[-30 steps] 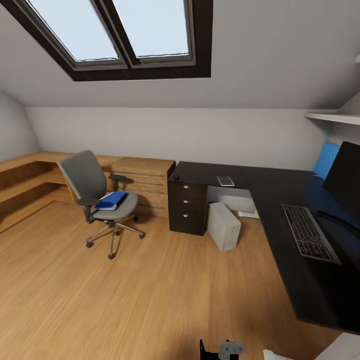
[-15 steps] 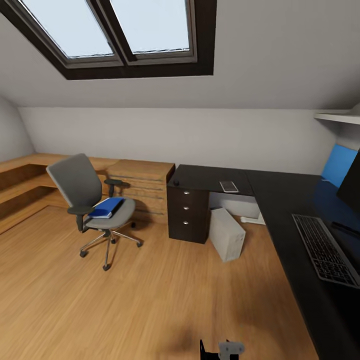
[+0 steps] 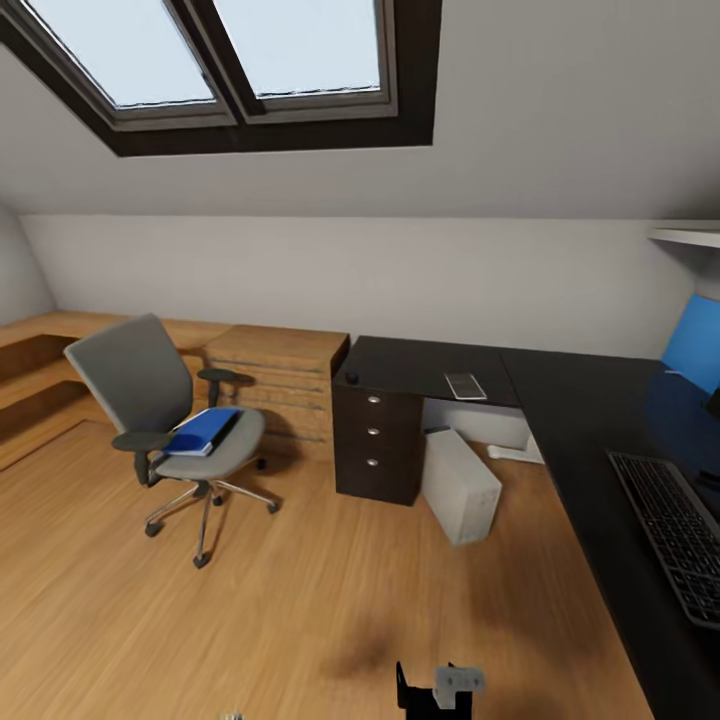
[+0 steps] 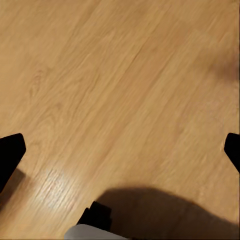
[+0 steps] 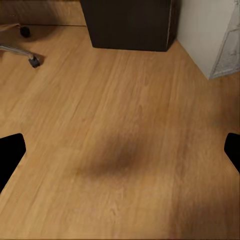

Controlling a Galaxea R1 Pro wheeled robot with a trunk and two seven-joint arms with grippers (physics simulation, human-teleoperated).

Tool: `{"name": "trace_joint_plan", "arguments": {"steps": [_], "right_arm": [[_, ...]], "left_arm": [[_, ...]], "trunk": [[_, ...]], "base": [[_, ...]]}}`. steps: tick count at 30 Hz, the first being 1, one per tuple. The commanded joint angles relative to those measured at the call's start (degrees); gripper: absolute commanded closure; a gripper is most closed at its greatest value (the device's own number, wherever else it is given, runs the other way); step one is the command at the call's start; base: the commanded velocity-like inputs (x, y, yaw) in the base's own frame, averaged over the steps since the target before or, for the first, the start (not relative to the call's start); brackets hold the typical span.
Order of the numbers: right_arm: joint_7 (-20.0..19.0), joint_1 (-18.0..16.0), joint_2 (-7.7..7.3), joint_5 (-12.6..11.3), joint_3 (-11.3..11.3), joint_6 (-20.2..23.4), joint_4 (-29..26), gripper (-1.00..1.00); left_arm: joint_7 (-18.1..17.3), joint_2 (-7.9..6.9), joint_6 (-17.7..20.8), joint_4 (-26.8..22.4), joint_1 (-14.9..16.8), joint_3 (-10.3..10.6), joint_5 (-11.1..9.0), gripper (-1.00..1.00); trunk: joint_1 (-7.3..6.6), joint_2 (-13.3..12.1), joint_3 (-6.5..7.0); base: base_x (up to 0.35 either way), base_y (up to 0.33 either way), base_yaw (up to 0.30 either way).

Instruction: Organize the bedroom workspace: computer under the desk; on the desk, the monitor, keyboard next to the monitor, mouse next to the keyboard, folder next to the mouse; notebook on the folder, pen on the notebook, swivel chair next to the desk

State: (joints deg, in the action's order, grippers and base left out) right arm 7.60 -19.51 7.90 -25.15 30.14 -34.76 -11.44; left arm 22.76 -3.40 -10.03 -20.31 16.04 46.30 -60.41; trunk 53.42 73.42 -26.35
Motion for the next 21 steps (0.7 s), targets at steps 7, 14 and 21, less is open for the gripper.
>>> {"name": "trace_joint_plan", "arguments": {"steps": [7, 14, 21], "right_arm": [[2.4, -8.97, 0.09, -0.24, 0.39, 7.3, -6.04, -1.0], [14.17, -31.19, -1.73, -1.0, -1.67, 41.18, -13.94, -1.0], [16.22, -32.45, -1.57, -2.32, -2.66, 42.7, -16.56, -1.0]], "left_arm": [[0.5, -1.88, 1.12, -13.46, 0.16, 0.43, 0.22, -1.0], [10.46, -9.05, 33.43, -55.4, 0.72, -21.46, 3.41, -1.0], [10.74, -10.76, 42.68, -49.96, 0.74, -31.9, 6.14, -1.0]], "trunk": [[0.03, 0.03, -0.06], [0.03, 0.03, -0.06], [0.03, 0.03, -0.06]], "base": [[0.327, 0.0, 0.0], [0.327, 0.0, 0.0], [0.327, 0.0, 0.0]]}}
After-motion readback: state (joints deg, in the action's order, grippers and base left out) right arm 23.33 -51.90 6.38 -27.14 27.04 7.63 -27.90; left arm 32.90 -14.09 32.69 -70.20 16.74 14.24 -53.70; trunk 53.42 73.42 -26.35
